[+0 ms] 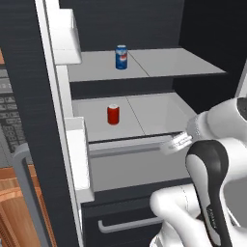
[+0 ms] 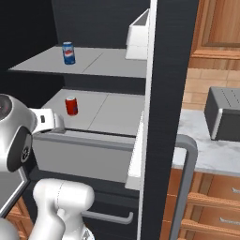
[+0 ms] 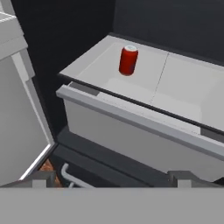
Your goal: Open the fridge, grab two sodas, and place both sodas inside the bowl with ice on the dining counter.
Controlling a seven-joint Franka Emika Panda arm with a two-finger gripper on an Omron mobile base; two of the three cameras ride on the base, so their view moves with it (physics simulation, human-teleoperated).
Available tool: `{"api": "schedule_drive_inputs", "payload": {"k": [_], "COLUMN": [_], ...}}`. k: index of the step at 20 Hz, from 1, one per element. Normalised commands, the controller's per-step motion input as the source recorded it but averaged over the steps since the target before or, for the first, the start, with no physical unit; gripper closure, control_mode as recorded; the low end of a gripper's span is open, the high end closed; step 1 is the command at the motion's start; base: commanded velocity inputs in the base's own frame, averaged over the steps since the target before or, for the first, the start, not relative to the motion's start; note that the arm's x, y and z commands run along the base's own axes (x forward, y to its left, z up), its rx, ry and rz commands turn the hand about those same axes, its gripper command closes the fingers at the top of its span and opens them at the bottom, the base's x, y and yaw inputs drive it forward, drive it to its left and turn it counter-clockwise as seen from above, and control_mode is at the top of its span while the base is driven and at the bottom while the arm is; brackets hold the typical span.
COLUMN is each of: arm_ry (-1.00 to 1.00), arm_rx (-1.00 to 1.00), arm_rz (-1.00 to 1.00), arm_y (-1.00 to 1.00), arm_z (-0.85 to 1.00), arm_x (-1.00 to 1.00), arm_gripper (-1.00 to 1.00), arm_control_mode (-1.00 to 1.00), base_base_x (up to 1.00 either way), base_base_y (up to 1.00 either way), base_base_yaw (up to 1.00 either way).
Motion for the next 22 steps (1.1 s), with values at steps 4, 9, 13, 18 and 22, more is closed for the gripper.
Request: {"api": "schedule_drive_inputs", "payload": {"k": [4, 9, 13, 18, 22], "arm_ry": [-0.3, -0.24, -0.17, -0.02, 0.0], "arm_rx": [0.06, 0.15, 0.12, 0.03, 0.05], "arm_rz": [0.0, 0.0, 0.0, 0.0, 0.0], "arm_y": [0.14, 0.21, 0.16, 0.02, 0.0], "arm_z": [-0.01, -0.02, -0.24, -0.11, -0.09], "arm_x": [0.56, 0.55, 0.53, 0.27, 0.25], "arm_gripper": [-1.0, -1.0, -1.0, -1.0, -1.0], "arm_control_mode": [-1.0, -1.0, -1.0, -1.0, -1.0], "base_base_x": [0.0, 0.0, 0.0, 0.0, 0.0], "base_base_y": [0.0, 0.0, 0.0, 0.0, 0.0], "base_base_yaw": [0.0, 0.0, 0.0, 0.0, 0.0]}}
